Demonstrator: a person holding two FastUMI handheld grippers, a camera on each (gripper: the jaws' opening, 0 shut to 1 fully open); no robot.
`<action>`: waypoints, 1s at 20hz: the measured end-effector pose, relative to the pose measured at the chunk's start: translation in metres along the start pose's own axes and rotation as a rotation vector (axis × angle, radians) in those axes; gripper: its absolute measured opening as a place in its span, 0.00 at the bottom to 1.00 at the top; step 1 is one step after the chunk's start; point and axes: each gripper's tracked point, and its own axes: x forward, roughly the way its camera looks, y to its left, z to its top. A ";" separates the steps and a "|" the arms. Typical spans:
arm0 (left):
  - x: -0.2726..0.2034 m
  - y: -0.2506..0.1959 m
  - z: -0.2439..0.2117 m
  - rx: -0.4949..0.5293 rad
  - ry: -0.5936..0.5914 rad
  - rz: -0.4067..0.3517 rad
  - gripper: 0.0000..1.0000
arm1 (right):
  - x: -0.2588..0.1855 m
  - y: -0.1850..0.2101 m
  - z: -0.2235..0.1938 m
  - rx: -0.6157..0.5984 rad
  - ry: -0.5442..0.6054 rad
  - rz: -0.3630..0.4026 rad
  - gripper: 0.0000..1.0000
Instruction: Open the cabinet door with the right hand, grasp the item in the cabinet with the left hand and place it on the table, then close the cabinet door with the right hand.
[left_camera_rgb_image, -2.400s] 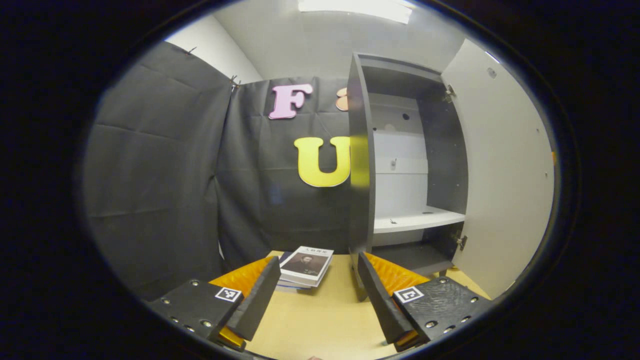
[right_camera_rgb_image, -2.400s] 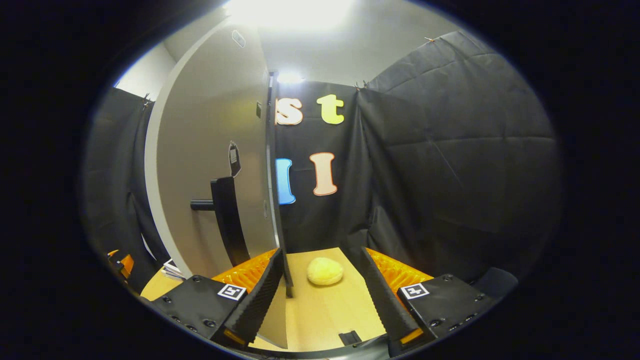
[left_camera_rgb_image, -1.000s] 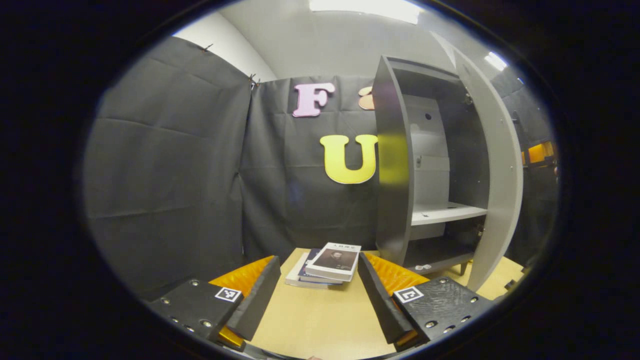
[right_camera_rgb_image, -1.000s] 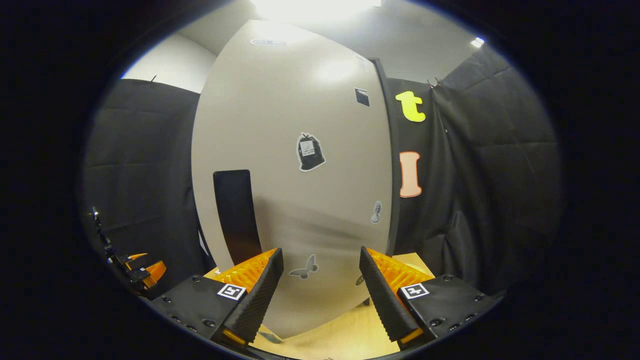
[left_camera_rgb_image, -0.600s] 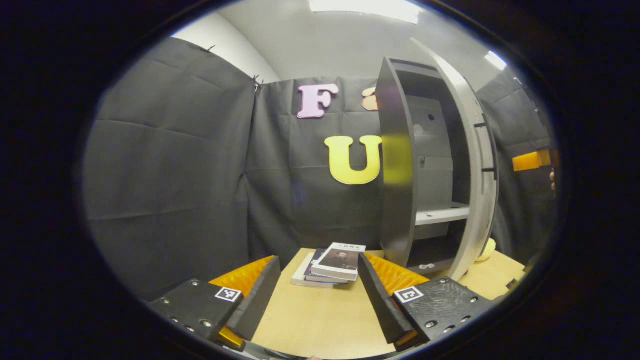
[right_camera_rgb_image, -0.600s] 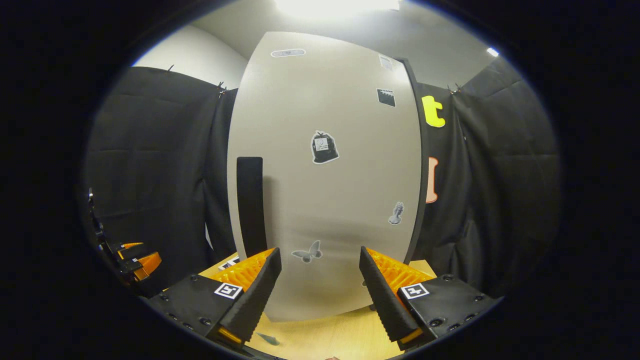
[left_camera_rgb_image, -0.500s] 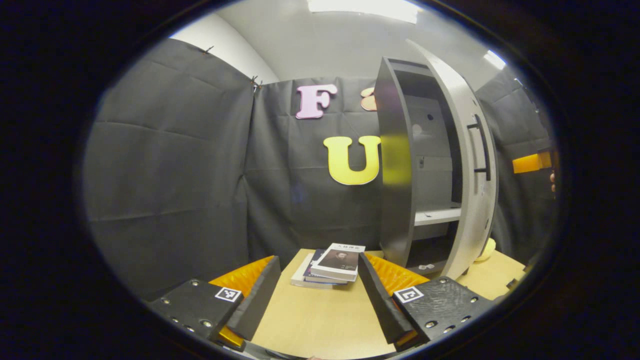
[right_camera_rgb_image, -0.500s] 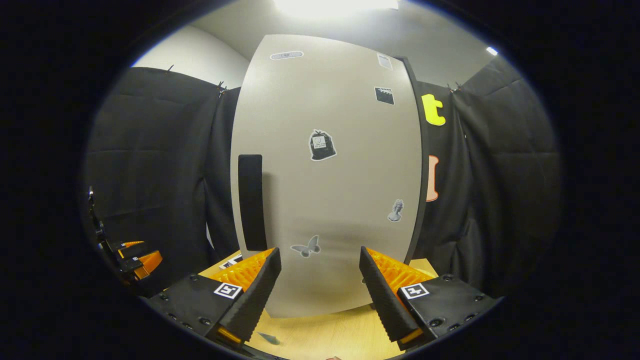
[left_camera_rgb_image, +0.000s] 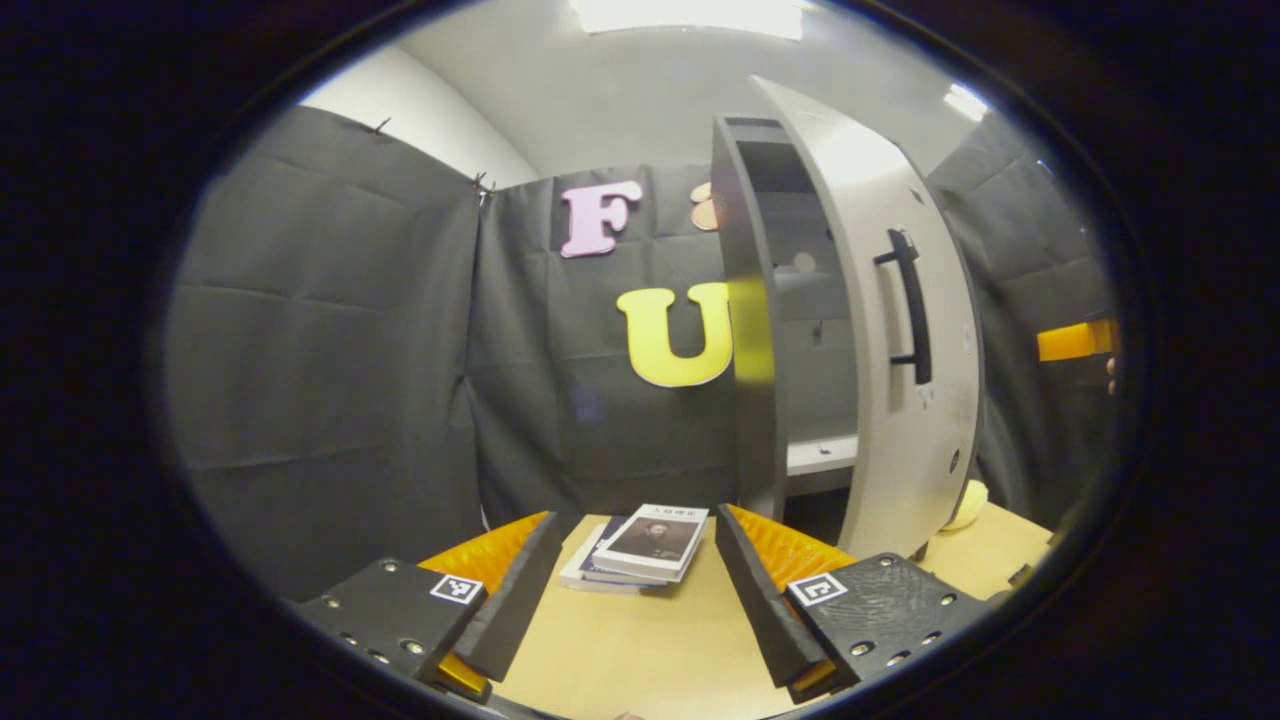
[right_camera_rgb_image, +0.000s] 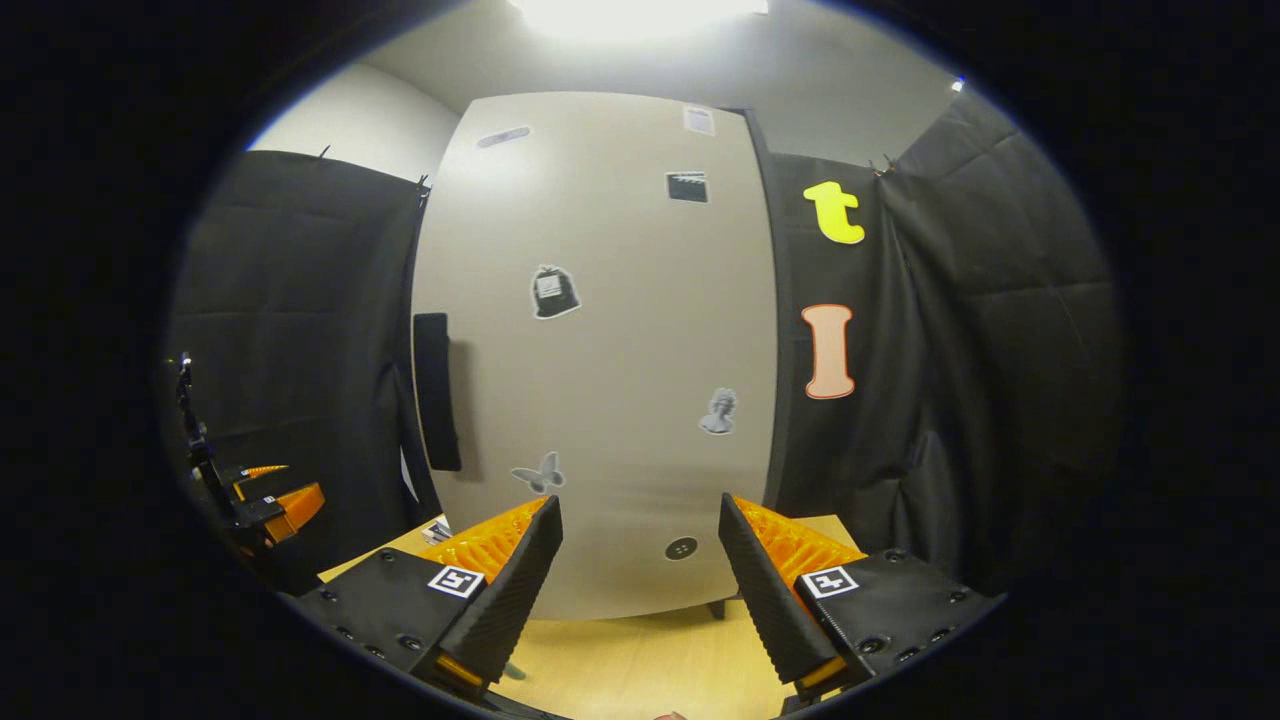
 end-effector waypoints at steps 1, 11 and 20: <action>-0.001 -0.010 0.007 0.008 -0.010 -0.004 0.92 | -0.003 -0.011 -0.001 0.004 -0.003 -0.011 0.99; 0.006 -0.112 0.051 0.029 -0.061 -0.058 0.92 | -0.039 -0.122 -0.016 0.018 -0.011 -0.124 0.96; 0.006 -0.137 0.055 0.034 -0.052 -0.056 0.92 | -0.048 -0.154 -0.040 0.021 0.009 -0.165 0.97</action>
